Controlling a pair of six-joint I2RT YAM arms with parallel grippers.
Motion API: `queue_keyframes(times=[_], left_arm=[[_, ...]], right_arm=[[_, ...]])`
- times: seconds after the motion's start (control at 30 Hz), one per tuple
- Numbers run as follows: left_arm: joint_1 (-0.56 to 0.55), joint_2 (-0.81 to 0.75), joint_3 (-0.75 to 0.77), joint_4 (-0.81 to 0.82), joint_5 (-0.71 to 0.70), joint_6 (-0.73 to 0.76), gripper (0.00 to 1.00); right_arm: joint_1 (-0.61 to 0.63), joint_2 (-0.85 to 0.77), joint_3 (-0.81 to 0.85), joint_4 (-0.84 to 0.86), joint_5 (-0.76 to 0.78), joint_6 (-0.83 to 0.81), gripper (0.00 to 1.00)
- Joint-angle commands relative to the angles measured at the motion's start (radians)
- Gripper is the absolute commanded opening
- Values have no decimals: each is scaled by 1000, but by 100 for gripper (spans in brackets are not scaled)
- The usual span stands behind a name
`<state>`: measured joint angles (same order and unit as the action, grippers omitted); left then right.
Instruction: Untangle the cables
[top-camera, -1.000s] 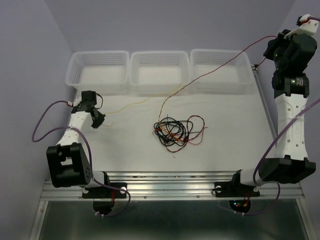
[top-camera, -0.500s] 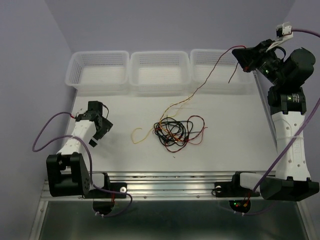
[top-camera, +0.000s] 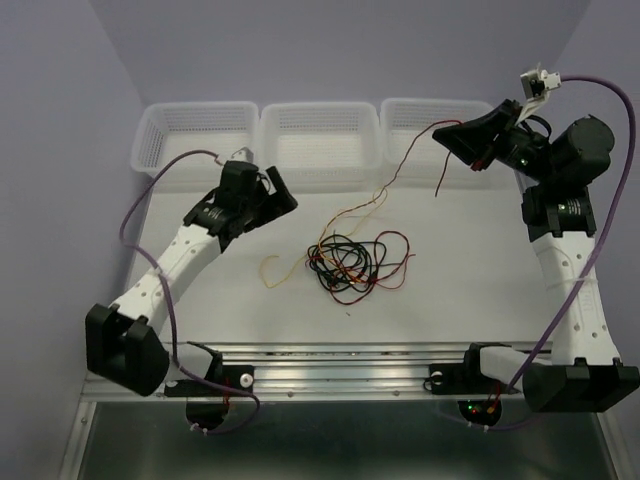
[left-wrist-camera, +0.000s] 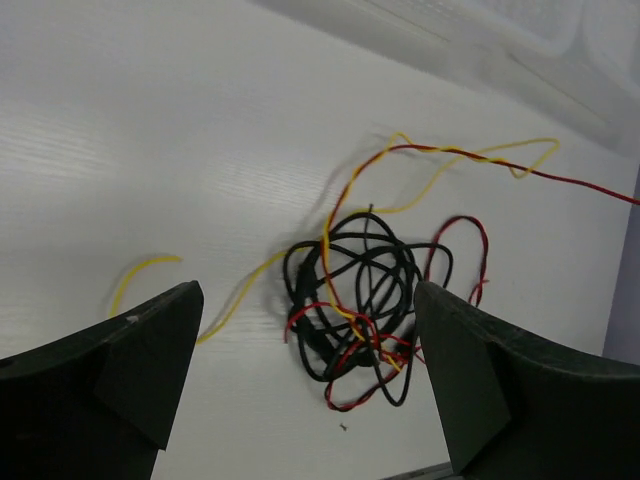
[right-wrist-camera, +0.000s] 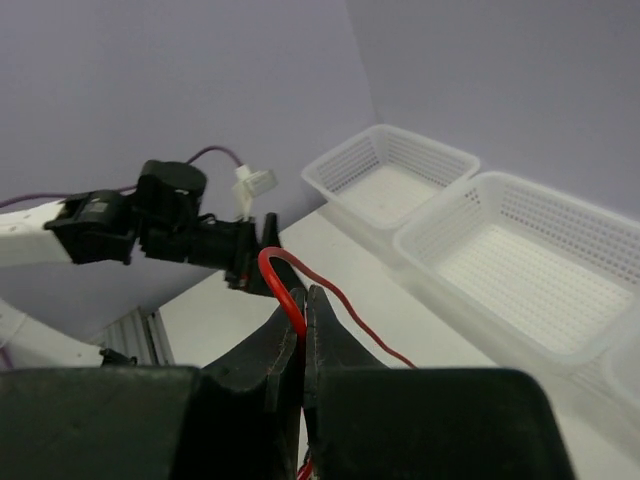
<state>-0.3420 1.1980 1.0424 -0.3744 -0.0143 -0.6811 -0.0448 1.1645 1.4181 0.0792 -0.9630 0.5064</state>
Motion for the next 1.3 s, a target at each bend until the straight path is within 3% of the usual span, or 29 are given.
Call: queue_keyframes(times=[0.0, 0.17, 0.27, 0.37, 0.4, 0.5, 0.63, 0.97, 1.1, 1.27], left_arm=[[-122, 199, 194, 127, 102, 63, 99], [-199, 512, 480, 108, 164, 178, 99], [-219, 636, 666, 69, 203, 248, 99], [-221, 855, 870, -3, 224, 330, 99], [-221, 900, 1003, -70, 231, 366, 99], [-236, 1026, 1175, -139, 329, 435, 99], [-275, 1072, 1183, -132, 362, 514, 99], [-308, 1135, 1179, -95, 416, 529, 99], [-334, 1157, 1182, -113, 364, 546, 99], [-351, 1200, 1216, -179, 188, 539, 99]], right_arm=[[55, -64, -33, 73, -66, 47, 1], [105, -121, -200, 191, -75, 127, 1], [114, -118, -212, 151, -65, 107, 1], [125, -104, -197, 111, -81, 92, 1], [137, -103, -197, 113, -83, 92, 1], [146, -108, -196, 113, -88, 89, 1], [155, -109, -188, 94, -86, 78, 1], [174, -97, -199, 103, -95, 83, 1], [183, -97, -200, 100, -95, 81, 1], [192, -111, -214, 146, -115, 110, 1]])
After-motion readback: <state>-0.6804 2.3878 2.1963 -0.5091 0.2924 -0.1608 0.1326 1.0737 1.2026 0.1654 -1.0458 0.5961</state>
